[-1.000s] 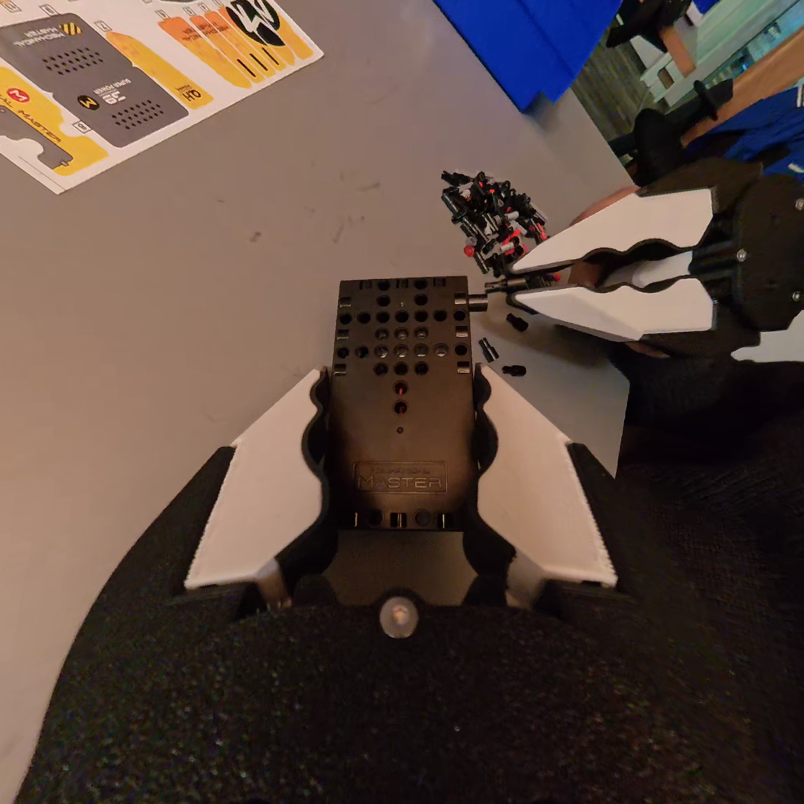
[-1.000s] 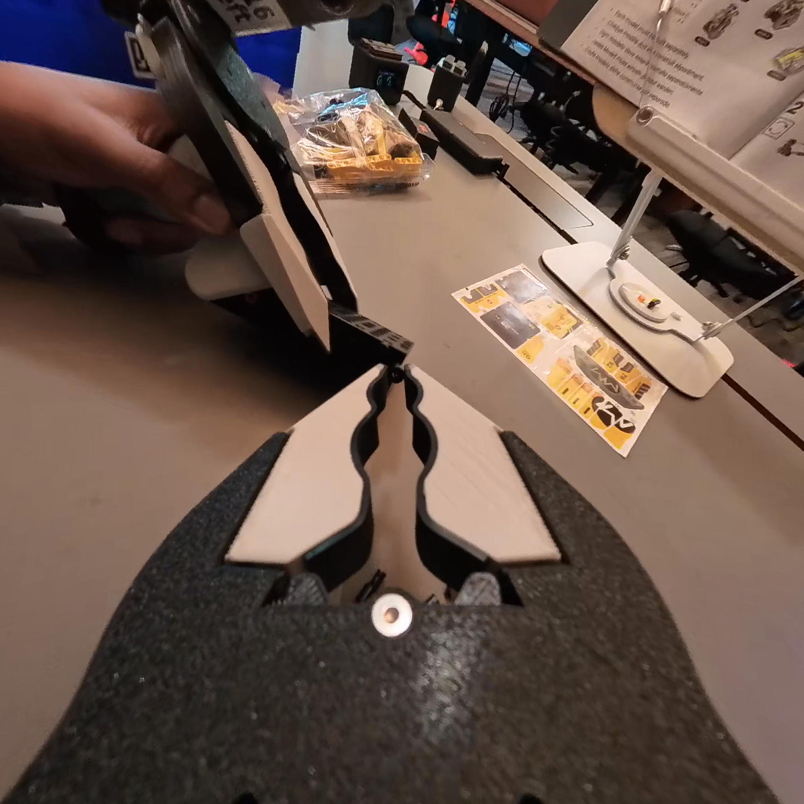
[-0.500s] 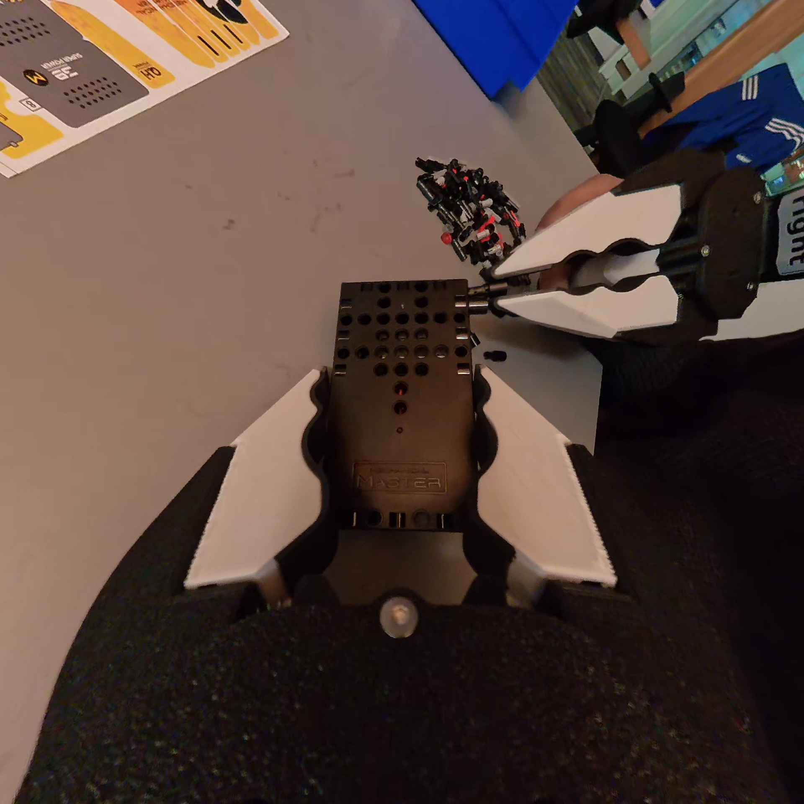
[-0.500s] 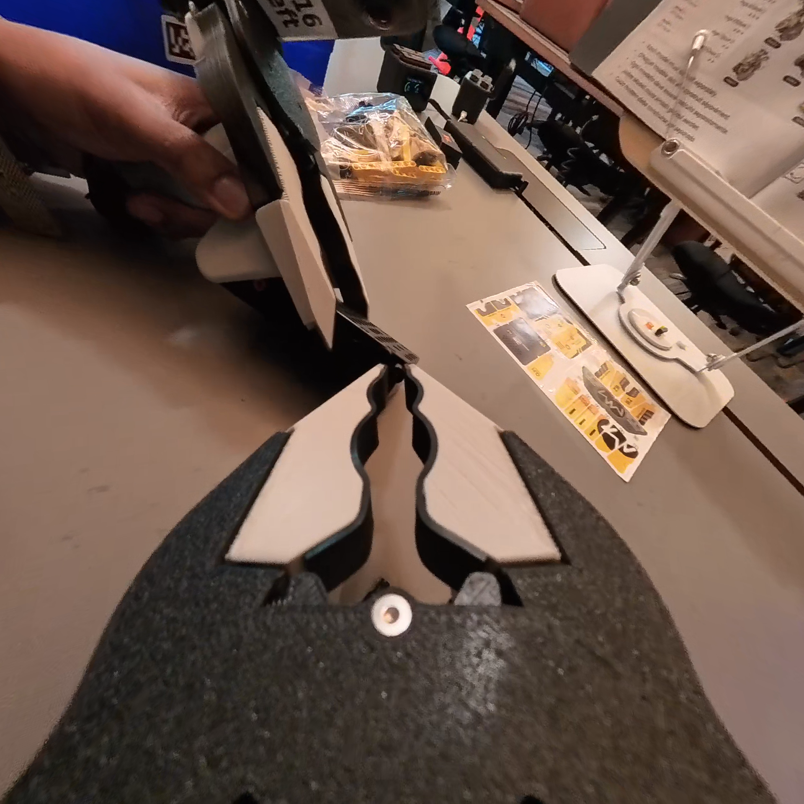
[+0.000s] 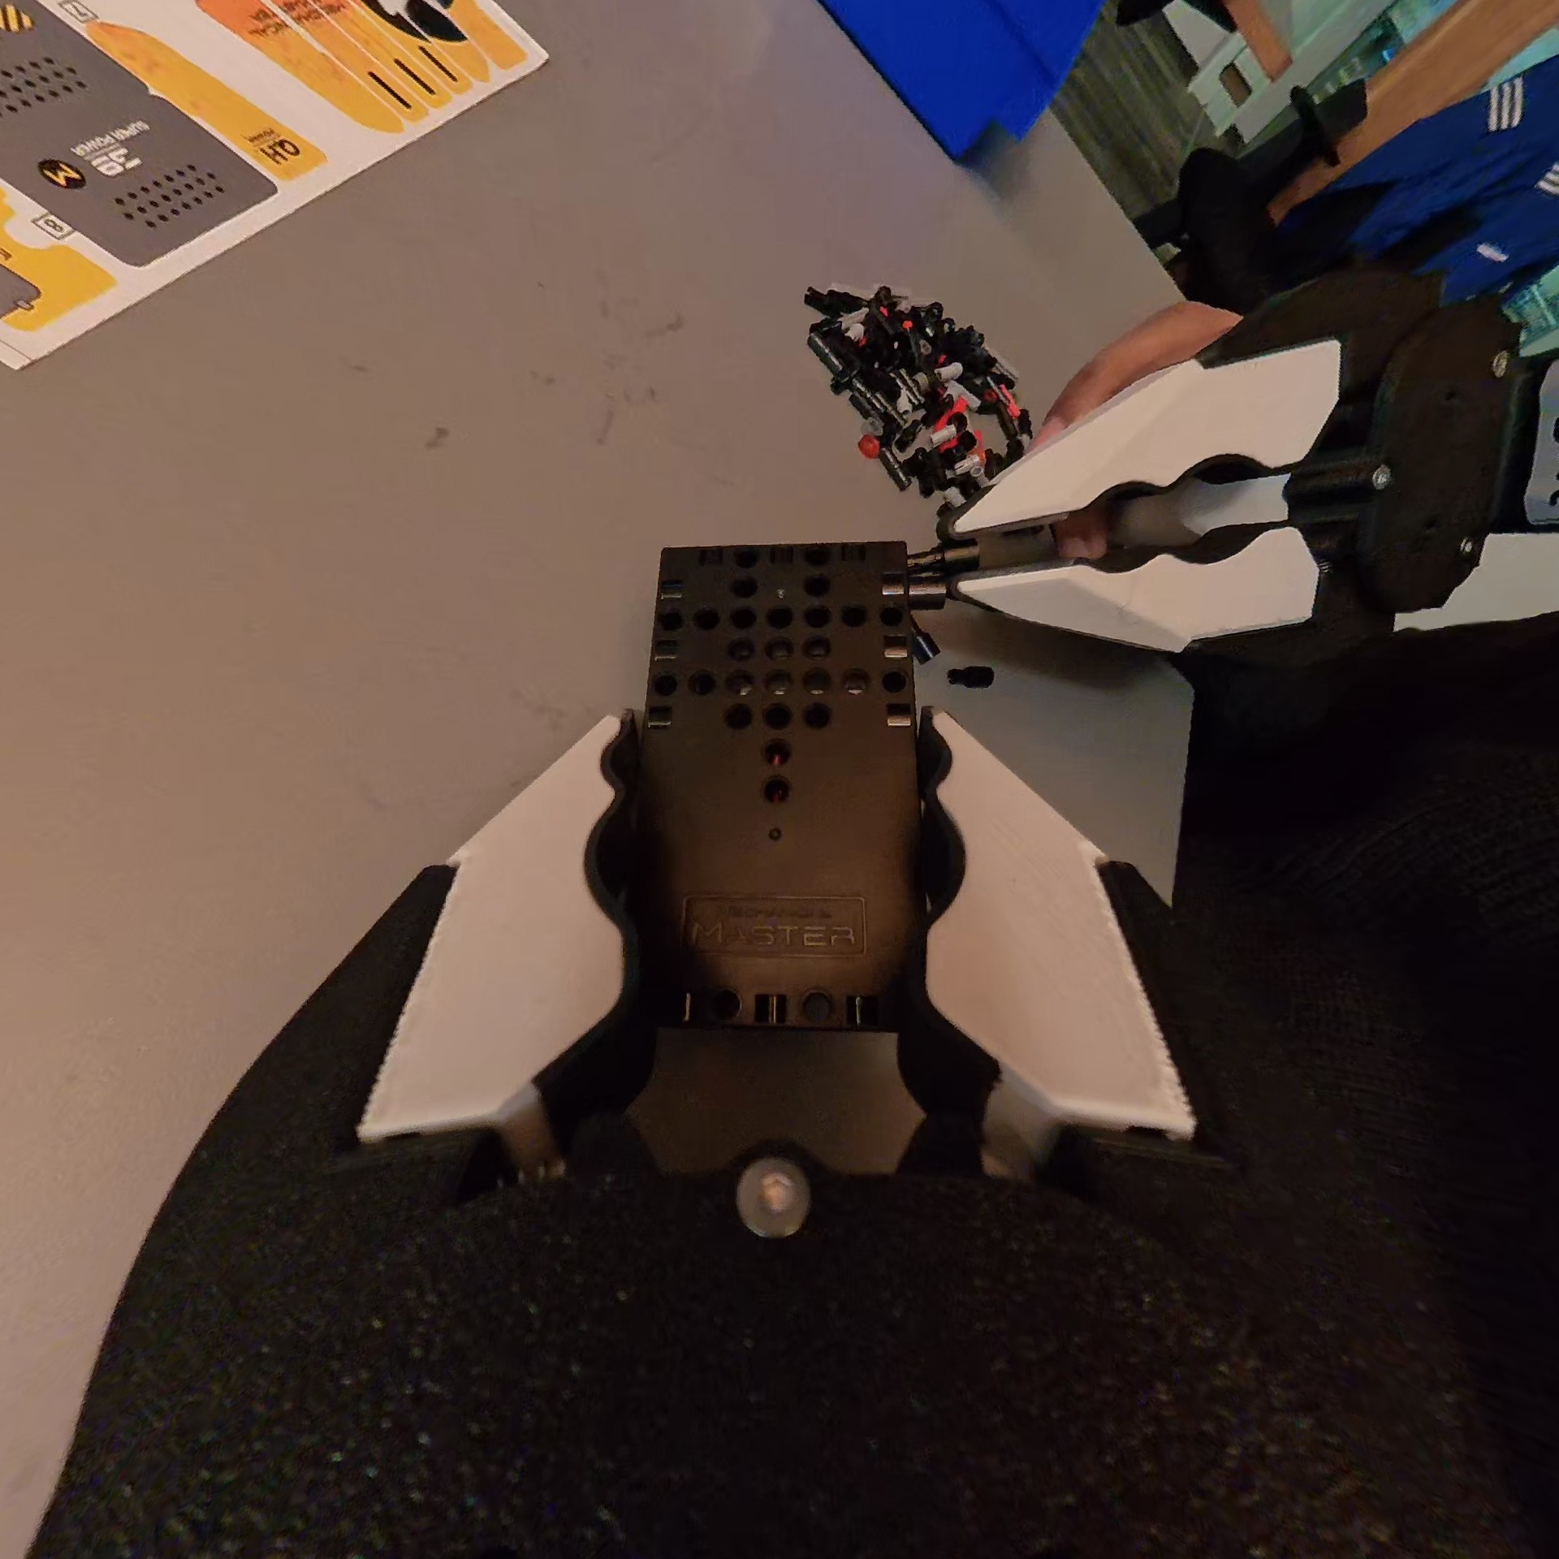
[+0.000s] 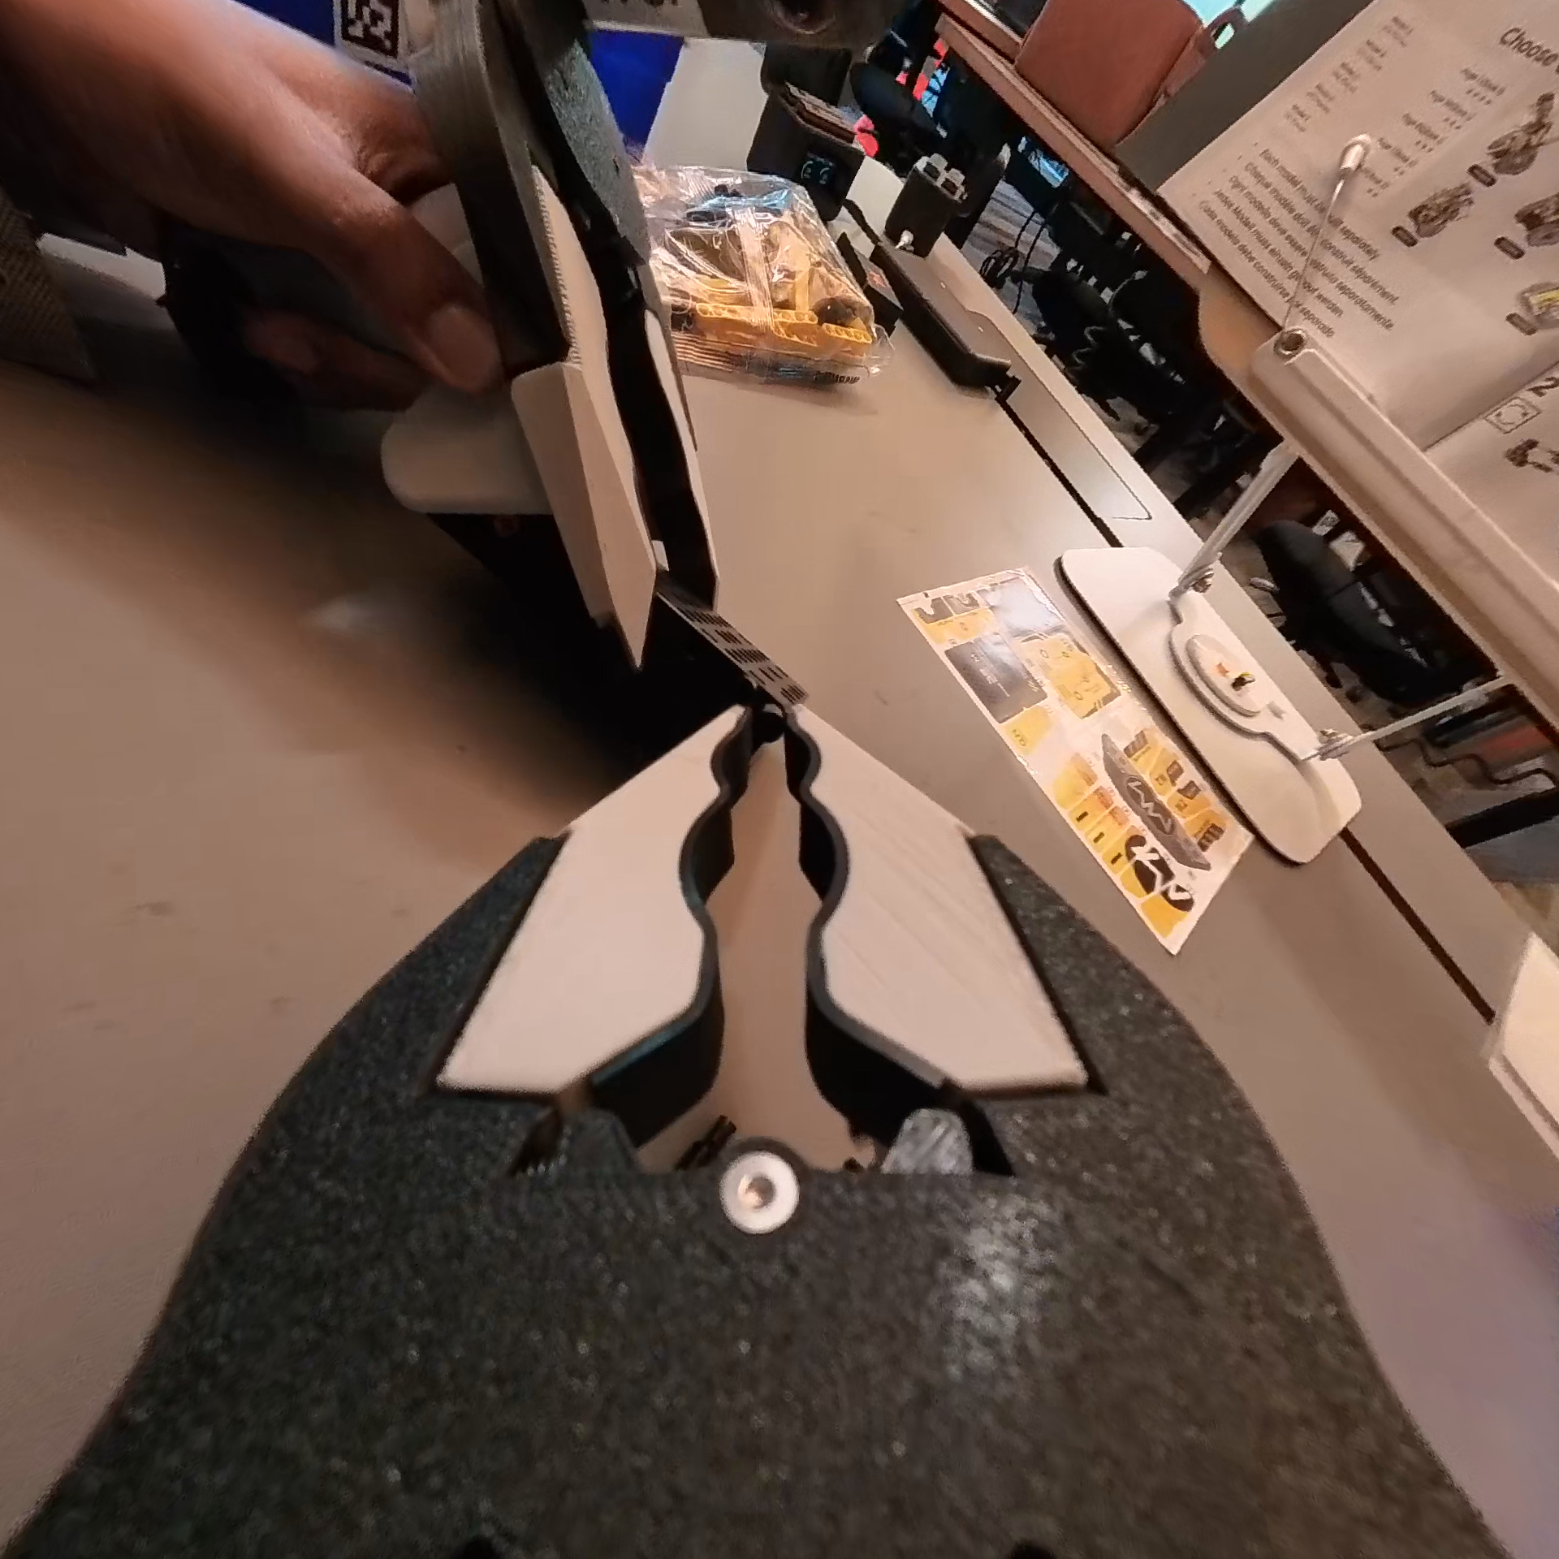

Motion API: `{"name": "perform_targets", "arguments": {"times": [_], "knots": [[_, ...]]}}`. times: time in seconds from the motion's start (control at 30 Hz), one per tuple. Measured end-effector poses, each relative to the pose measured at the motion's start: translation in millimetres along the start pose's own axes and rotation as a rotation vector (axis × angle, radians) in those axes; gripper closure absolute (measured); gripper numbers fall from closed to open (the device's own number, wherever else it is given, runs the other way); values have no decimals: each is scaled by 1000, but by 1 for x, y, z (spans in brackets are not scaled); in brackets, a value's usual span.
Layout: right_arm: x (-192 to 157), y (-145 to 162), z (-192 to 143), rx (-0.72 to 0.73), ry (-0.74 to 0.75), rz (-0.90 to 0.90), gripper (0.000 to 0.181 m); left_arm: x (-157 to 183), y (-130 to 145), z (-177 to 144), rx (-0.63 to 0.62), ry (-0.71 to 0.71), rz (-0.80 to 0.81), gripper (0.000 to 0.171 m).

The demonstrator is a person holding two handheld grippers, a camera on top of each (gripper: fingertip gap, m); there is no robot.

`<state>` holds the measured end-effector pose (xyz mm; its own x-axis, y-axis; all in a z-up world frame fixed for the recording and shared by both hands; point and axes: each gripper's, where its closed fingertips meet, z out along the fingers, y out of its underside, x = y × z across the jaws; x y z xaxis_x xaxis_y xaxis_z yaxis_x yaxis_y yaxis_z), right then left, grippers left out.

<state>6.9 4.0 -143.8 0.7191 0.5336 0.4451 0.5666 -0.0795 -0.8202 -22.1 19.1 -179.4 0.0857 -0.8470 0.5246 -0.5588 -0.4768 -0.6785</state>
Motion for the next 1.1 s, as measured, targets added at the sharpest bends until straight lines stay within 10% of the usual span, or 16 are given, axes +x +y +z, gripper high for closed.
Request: {"name": "perform_targets", "arguments": {"times": [1.1], "knots": [[-4,7,1,-52,51,-210,174,-3,2,2,-44,-112,114,107]]}}
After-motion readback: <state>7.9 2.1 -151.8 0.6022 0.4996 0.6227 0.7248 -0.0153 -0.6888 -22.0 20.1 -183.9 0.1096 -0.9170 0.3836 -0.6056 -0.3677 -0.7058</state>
